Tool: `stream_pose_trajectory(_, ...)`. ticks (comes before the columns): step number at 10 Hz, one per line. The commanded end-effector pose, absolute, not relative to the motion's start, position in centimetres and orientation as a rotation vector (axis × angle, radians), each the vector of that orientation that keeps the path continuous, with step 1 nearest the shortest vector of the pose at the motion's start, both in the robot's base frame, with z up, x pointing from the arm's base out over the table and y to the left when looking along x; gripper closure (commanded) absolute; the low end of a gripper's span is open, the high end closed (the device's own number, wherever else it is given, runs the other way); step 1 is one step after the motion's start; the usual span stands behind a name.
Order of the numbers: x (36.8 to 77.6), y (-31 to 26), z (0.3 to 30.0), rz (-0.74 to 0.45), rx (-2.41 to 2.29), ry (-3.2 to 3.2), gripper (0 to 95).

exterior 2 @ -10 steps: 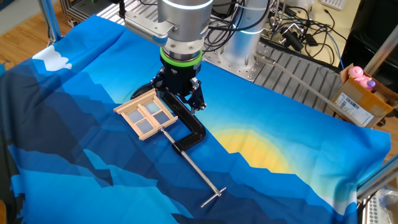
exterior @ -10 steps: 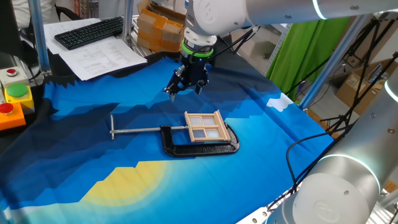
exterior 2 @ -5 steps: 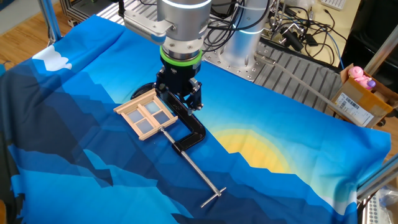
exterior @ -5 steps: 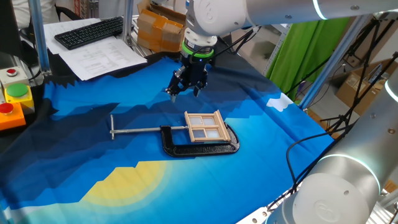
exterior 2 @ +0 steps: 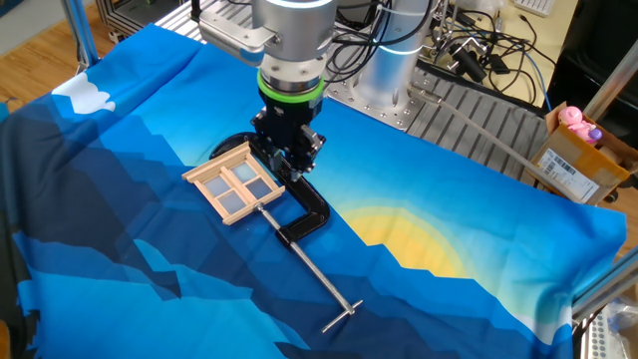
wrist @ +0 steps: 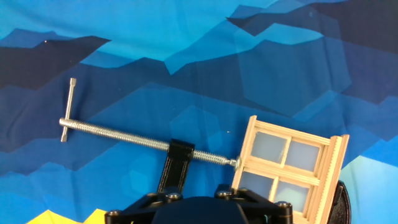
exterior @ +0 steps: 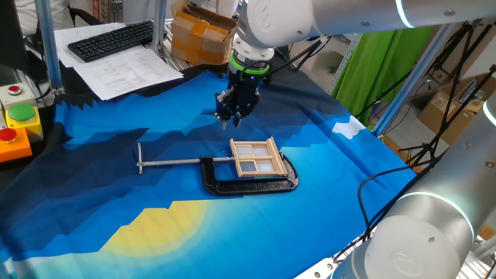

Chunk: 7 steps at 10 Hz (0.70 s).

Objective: Open a sliding window

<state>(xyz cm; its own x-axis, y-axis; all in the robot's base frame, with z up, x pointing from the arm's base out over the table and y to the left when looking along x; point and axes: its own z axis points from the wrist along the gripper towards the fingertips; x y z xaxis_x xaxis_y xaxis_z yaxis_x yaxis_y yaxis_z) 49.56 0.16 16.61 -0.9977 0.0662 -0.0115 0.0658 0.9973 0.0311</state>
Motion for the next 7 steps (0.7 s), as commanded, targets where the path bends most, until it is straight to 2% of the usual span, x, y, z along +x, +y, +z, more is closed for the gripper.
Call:
stream_pose_trajectory(1,49.6,-0.7,16.2,0.011,0.112,3.123,95.0)
stream_pose_trajectory(3,49.6,-2.1,15.5,-0.007,0.069,3.116,95.0)
stream_pose_trajectory(5,49.6,-2.9,15.1,-0.077,0.053,3.098,95.0)
stream_pose_trajectory(6,49.8,-3.0,15.1,-0.107,0.071,3.093,57.0)
stream_pose_trajectory(7,49.9,-3.1,14.8,-0.113,0.085,3.093,57.0)
